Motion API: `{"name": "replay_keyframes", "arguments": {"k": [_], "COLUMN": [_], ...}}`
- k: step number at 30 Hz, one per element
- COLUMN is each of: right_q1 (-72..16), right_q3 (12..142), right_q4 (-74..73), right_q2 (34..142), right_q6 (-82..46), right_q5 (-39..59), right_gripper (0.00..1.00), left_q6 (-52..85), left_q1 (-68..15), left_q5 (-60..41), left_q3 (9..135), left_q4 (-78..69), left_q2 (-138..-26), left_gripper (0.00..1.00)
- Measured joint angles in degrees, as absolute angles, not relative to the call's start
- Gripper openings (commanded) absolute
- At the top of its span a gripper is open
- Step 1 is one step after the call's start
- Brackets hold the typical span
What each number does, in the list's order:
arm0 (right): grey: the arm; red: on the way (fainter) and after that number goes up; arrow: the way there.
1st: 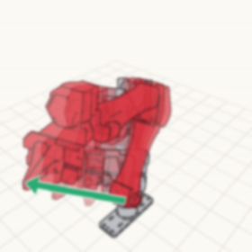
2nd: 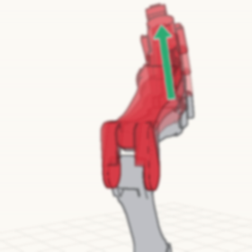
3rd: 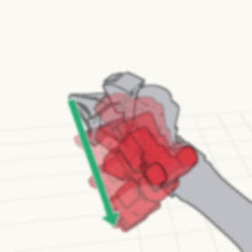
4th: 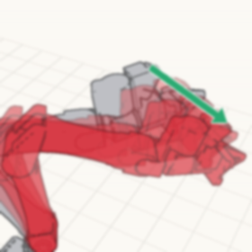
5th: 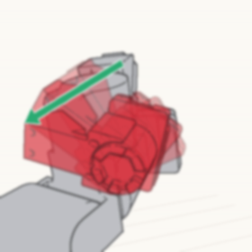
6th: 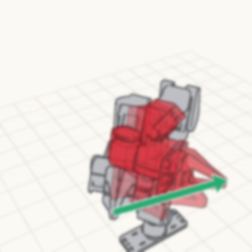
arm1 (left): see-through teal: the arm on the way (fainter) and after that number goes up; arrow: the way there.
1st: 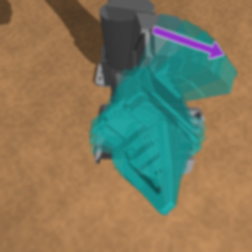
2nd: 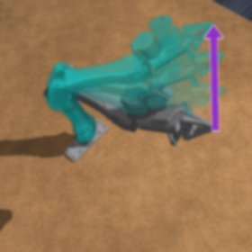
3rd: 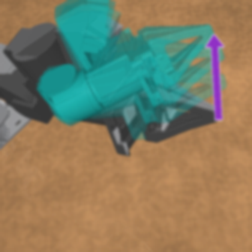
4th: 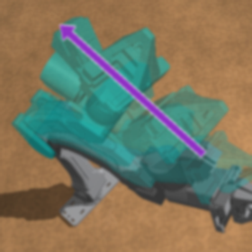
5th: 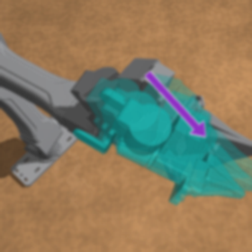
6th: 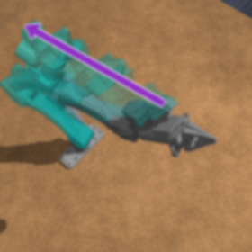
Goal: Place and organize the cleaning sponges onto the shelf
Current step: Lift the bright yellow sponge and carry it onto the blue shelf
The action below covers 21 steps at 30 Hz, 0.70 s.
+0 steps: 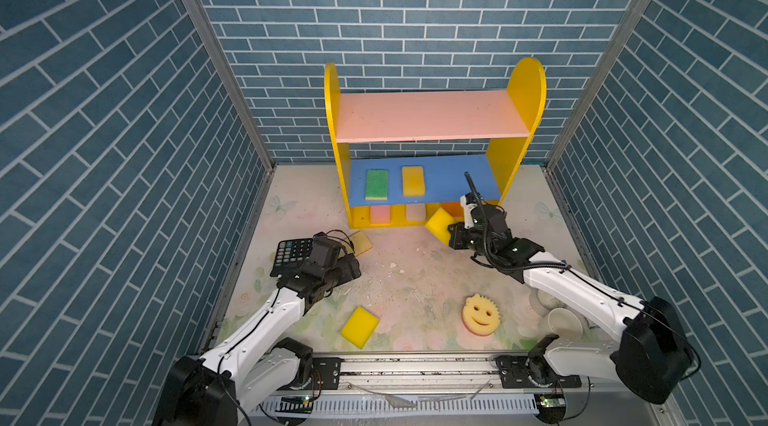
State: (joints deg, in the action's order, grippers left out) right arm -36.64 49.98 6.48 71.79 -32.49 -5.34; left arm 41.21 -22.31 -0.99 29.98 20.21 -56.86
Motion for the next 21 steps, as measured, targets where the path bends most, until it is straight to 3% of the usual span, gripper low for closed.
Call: {"name": "replay_keyframes", "arguments": {"k": [8, 21], "right_q1": [-29.80, -27.86], "right_q3": [59.57, 73.38], "right_q4": [5.78, 2.52], "right_q2": [78.54, 96.92], "right_q6": [-39.29, -50.94], "right_q5": [-13.91, -15.55], "right_gripper": [0.00, 0.00], "left_q6": [41.78, 42.59], "left_q1": [-22.31, -22.24], "left_q5": [-0.93, 1.67], "left_q3": [29.95, 28.36], "left_q4": [20.25, 25.67], "left_q2": [-53.23, -44.49], "left_gripper": [0.90, 0.92]}}
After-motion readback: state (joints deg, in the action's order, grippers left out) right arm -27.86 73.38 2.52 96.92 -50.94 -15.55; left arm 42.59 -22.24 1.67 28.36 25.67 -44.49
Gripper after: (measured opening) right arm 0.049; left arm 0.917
